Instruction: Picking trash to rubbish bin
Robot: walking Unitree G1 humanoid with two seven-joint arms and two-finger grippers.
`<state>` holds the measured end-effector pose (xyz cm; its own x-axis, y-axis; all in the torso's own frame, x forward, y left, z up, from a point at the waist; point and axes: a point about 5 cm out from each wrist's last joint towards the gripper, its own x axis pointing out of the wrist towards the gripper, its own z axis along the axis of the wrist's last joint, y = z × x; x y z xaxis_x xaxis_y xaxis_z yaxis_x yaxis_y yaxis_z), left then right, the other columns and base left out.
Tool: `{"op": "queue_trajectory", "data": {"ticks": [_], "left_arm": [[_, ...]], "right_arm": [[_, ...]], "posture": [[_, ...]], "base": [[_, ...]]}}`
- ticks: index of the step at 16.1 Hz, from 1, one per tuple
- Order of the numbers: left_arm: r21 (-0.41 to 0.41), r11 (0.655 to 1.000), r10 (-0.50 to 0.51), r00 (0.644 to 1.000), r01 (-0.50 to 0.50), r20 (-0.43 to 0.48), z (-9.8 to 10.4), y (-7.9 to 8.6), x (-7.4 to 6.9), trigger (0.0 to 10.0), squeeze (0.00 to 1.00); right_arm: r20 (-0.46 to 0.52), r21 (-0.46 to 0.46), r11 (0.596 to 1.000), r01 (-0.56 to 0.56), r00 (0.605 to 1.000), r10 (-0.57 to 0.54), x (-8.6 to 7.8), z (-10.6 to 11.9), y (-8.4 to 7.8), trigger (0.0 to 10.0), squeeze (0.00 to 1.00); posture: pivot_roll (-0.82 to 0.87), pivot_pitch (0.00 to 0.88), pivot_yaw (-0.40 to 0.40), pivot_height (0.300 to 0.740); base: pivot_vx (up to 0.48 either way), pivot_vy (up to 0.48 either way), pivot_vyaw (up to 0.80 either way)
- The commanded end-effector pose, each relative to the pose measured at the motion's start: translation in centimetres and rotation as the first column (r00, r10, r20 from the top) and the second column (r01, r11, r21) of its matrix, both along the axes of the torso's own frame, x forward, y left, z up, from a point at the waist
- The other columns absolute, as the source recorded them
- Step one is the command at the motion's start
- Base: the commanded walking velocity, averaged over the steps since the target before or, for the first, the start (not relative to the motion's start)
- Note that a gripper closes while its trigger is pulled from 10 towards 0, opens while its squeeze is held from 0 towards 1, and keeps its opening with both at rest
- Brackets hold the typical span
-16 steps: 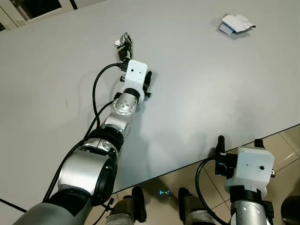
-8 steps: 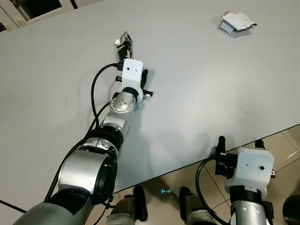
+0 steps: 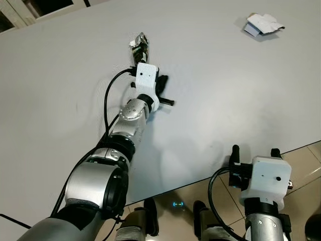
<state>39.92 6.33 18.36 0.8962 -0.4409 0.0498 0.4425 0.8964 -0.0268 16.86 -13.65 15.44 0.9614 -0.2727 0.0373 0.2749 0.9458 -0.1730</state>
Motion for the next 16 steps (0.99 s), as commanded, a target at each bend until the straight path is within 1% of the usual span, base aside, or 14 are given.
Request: {"op": "queue_trajectory", "data": {"ticks": [1, 2, 3, 4, 6, 8, 10, 12, 14, 15, 16], "left_arm": [[0.004, 0.999, -0.039, 0.983, 0.041, -0.182, -4.3, -0.4, -1.3, 0.0, 0.0], [-0.015, 0.997, -0.072, 0.979, 0.07, -0.188, -4.3, -0.7, -1.4, 0.0, 0.0], [-0.081, 0.985, -0.167, 0.963, 0.153, -0.211, -4.4, -1.7, -1.8, 0.0, 0.0], [-0.115, 0.97, -0.234, 0.947, 0.213, -0.22, -4.5, -2.4, -2.1, 0.0, 0.0], [-0.148, 0.941, -0.332, 0.919, 0.305, -0.215, -4.4, -3.6, -2.6, 0.0, 0.0], [-0.167, 0.917, -0.392, 0.897, 0.363, -0.204, -4.2, -4.4, -3.0, 0.0, 0.0], [-0.176, 0.905, -0.419, 0.886, 0.388, -0.201, -4.2, -4.7, -3.1, 0.0, 0.0], [-0.164, 0.904, -0.423, 0.885, 0.395, -0.198, -4.2, -4.7, -3.2, 0.0, 0.0], [-0.15, 0.918, -0.39, 0.9, 0.366, -0.195, -4.1, -4.3, -2.9, 0.0, 0.0], [-0.138, 0.93, -0.362, 0.913, 0.341, -0.186, -4.0, -3.9, -2.7, 0.0, 0.0], [-0.123, 0.948, -0.312, 0.934, 0.294, -0.175, -3.7, -3.3, -2.3, 2.7, 0.49]], "right_arm": [[-0.014, 0.068, 0.998, -0.007, 1.0, 0.008, 0.0, -0.2, 0.9, 10.0, 0.0], [-0.013, 0.068, 0.998, -0.007, 1.0, 0.008, 0.0, -0.2, 0.9, 10.0, 0.0], [-0.011, 0.068, 0.998, -0.008, 1.0, 0.009, 0.0, -0.2, 0.9, 10.0, 0.0], [-0.01, 0.067, 0.998, -0.008, 1.0, 0.009, 0.1, -0.2, 0.9, 10.0, 0.0], [-0.009, 0.066, 0.998, -0.01, 1.0, 0.011, 0.1, -0.2, 0.9, 10.0, 0.0], [-0.008, 0.064, 0.998, -0.011, 1.0, 0.011, 0.2, -0.2, 0.9, 10.0, 0.0], [-0.007, 0.065, 0.998, -0.011, 1.0, 0.011, 0.3, -0.3, 0.9, 10.0, 0.0], [-0.006, 0.066, 0.998, -0.012, 1.0, 0.013, 0.4, -0.3, 1.0, 10.0, 0.0], [-0.006, 0.065, 0.998, -0.012, 1.0, 0.013, 0.4, -0.3, 1.0, 10.0, 0.0], [-0.005, 0.064, 0.998, -0.012, 1.0, 0.012, 0.5, -0.3, 1.0, 10.0, 0.0], [-0.005, 0.063, 0.998, -0.012, 1.0, 0.013, 0.5, -0.4, 1.0, 10.0, 0.0]], "posture": [[-0.19, 0.337, 0.13, 0.74], [-0.19, 0.337, 0.13, 0.74], [-0.19, 0.337, 0.13, 0.74], [-0.18, 0.333, 0.132, 0.74], [-0.18, 0.333, 0.132, 0.74], [-0.18, 0.329, 0.133, 0.74], [-0.18, 0.33, 0.136, 0.74], [-0.18, 0.329, 0.137, 0.74], [-0.17, 0.328, 0.139, 0.74], [-0.17, 0.328, 0.139, 0.74], [-0.17, 0.325, 0.138, 0.74]], "base": [[0.0, 0.0, 0.0], [0.0, 0.0, 0.0], [0.0, 0.0, 0.0], [0.0, 0.0, 0.0], [0.0, 0.0, 0.0], [0.0, 0.0, 0.0], [0.0, 0.0, 0.0], [0.0, 0.0, 0.0], [0.0, 0.0, 0.0], [0.0, 0.0, 0.0], [0.0, 0.0, 0.0]]}}
